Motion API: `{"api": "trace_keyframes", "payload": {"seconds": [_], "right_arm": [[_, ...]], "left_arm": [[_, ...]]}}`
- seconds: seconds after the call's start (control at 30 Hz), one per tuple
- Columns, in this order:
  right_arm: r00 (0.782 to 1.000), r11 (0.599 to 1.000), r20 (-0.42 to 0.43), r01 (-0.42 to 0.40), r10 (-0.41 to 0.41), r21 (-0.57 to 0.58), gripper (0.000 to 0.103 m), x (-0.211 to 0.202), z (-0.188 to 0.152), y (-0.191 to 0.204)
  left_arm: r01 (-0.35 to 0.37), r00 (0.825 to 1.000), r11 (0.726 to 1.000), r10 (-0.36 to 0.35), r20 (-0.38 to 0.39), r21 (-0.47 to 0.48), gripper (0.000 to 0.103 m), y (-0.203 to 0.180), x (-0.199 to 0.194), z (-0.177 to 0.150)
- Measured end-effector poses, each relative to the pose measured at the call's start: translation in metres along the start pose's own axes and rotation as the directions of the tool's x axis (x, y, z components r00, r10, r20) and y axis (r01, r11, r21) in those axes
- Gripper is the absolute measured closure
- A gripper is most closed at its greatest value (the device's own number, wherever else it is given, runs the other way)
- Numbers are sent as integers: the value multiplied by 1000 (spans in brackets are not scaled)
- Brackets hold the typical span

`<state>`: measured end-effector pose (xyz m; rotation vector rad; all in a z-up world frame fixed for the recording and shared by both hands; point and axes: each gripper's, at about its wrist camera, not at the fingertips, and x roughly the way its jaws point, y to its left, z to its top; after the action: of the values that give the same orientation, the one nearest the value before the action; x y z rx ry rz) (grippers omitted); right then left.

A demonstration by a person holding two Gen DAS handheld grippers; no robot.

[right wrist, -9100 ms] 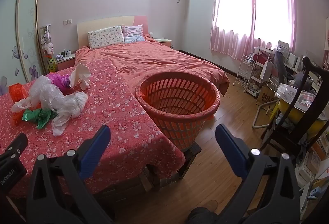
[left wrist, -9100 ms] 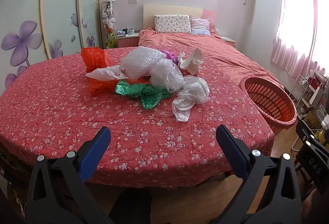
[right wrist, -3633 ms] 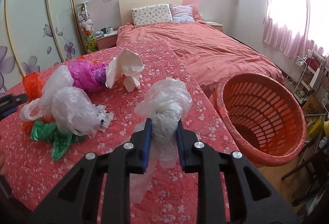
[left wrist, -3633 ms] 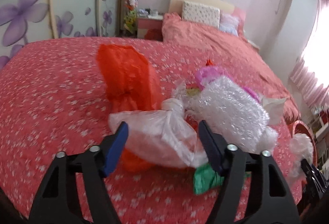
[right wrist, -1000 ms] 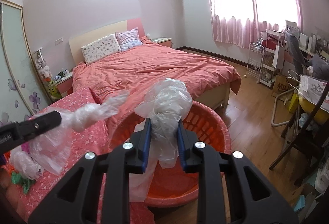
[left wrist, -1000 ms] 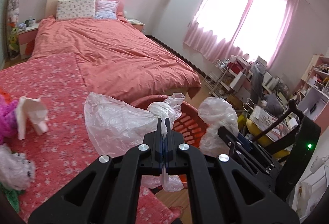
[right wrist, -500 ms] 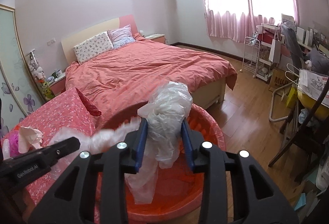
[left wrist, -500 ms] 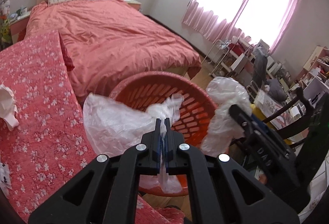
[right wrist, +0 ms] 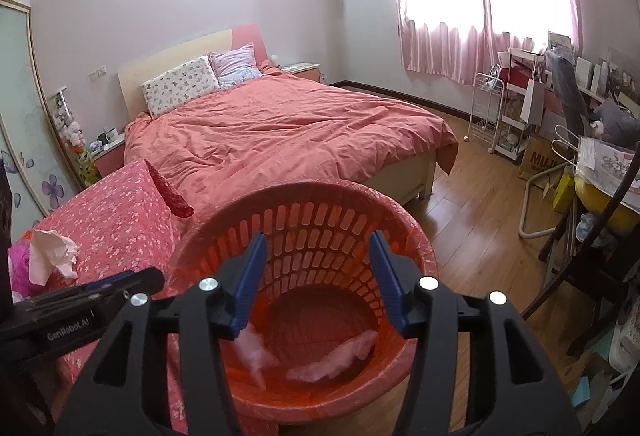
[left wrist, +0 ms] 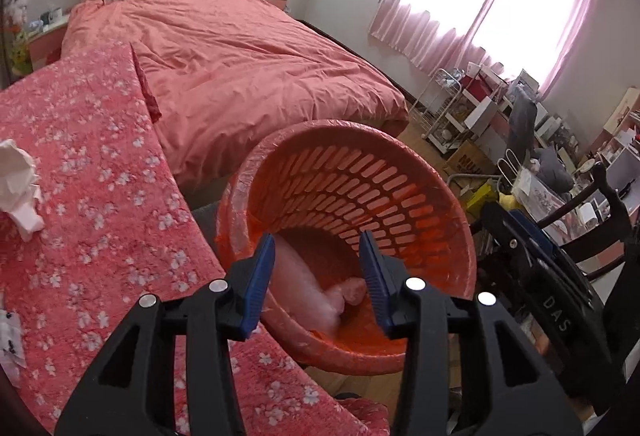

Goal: Collect trash
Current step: 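Open both tools to drop the clear bags into the basket, then grasp the red-orange bag with the left tool while the right tool grasps white tissue paper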

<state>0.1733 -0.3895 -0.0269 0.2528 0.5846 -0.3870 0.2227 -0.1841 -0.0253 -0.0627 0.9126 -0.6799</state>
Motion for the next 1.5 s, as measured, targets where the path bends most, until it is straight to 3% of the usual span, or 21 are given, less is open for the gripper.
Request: {"api": "trace_keyframes", "payload": {"seconds": [0.2, 0.33, 0.43, 0.47, 0.57, 0.67, 0.83, 1.03, 1.2, 1.33, 1.4, 1.5], "right_arm": [[1000, 999, 23, -14, 15, -46, 50, -18, 1, 12], [998, 997, 30, -48, 50, -65, 50, -31, 0, 29], [995, 993, 30, -88, 91, -80, 50, -39, -2, 51], [993, 990, 25, -111, 113, -88, 50, -41, -4, 61], [986, 980, 9, -162, 164, -113, 50, -46, -9, 88], [973, 961, -21, -229, 229, -157, 50, -48, -19, 129], [941, 920, -70, -337, 330, -199, 50, -50, -29, 194], [896, 872, -136, -444, 423, -208, 63, -37, -35, 270], [891, 875, -195, -444, 409, -195, 73, -13, -39, 312], [899, 887, -226, -419, 376, -192, 85, 8, -39, 327], [896, 887, -243, -419, 371, -193, 100, 17, -43, 332], [900, 884, -219, -420, 377, -204, 100, 15, -46, 329]], "left_arm": [[-79, 994, 997, 79, 79, 9, 58, 17, -38, -7], [-175, 975, 984, 175, 139, -17, 57, 39, -74, -17], [-238, 956, 969, 246, 162, -64, 47, 62, -99, -24], [-269, 944, 959, 281, 173, -89, 42, 74, -110, -28], [-368, 898, 918, 393, 198, -151, 40, 108, -140, -38], [-412, 868, 883, 455, 201, -224, 40, 141, -164, -47], [-504, 799, 797, 577, 172, -332, 40, 201, -198, -64], [-555, 744, 722, 653, 142, -414, 33, 252, -219, -80], [-560, 734, 689, 670, 111, -460, 33, 279, -232, -99], [-547, 740, 677, 666, 93, -493, 33, 303, -242, -111], [-543, 741, 672, 665, 88, -503, 33, 312, -244, -113], [-525, 755, 673, 651, 80, -521, 33, 321, -239, -114]]}}
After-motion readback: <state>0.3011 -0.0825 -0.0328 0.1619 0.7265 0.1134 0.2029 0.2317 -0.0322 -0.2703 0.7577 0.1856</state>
